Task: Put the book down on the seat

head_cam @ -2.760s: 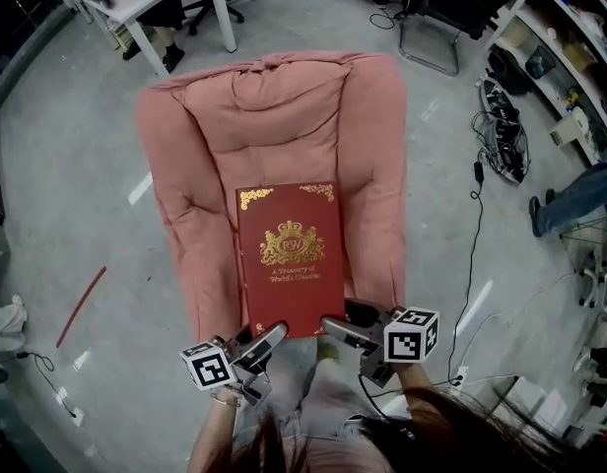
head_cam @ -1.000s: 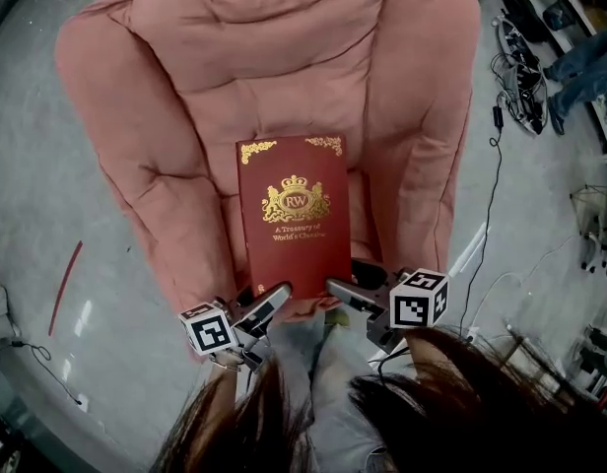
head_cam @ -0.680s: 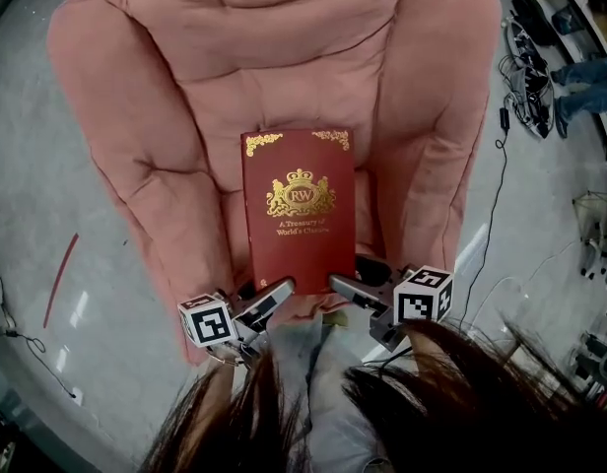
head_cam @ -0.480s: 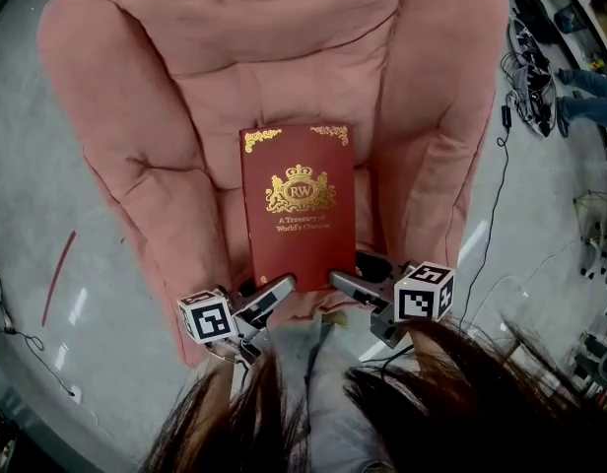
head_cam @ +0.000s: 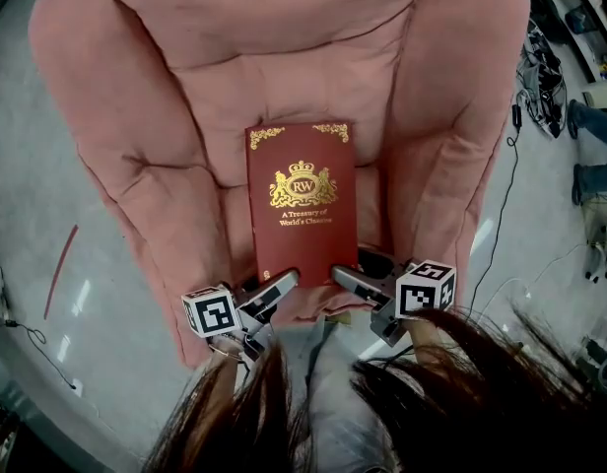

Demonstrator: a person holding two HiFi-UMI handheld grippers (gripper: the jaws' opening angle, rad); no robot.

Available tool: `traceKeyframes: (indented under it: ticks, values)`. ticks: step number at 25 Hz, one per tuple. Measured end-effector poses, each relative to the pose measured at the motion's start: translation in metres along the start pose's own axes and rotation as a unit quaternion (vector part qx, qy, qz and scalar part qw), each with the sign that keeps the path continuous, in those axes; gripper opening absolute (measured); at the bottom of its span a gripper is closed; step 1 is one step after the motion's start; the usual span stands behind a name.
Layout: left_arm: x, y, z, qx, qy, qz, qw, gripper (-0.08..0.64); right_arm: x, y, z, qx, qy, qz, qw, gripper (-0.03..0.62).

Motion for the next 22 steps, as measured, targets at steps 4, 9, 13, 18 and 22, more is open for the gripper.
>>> traceKeyframes:
  ticks: [4, 9, 13, 18, 22]
  values:
    - [0.000, 0.006, 0.000, 0.010, -0.005, 0.004, 0.9999, 0.305, -0.002, -0.006, -0.006, 0.000, -0.001, -0.005, 1.000, 0.287]
    - [0.000, 0.015, -0.005, 0.019, 0.006, 0.004, 0.9998, 0.311, -0.003, -0.014, -0.011, -0.003, 0.007, 0.000, 1.000, 0.287]
    - [0.003, 0.020, -0.007, 0.031, 0.014, 0.004, 0.9994, 0.319, -0.001, -0.016, -0.016, -0.009, 0.018, 0.001, 1.000, 0.287]
    - [0.001, 0.027, -0.011, 0.081, 0.034, -0.021, 0.9959, 0.325, -0.006, -0.025, -0.023, -0.065, 0.034, 0.046, 0.996, 0.272]
    - [-0.006, 0.036, -0.019, 0.124, 0.076, -0.046, 0.9883, 0.323, -0.008, -0.036, -0.030, -0.123, 0.049, 0.097, 0.986, 0.133]
Point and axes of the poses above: the fingertips, and each gripper's own axes: z backward along the fingers, y to its left, x out of its top, the point moved 9 cm from there along z, backward along the fingers, and after that the axes turned 4 degrees about -x, right-handed, at the moved point
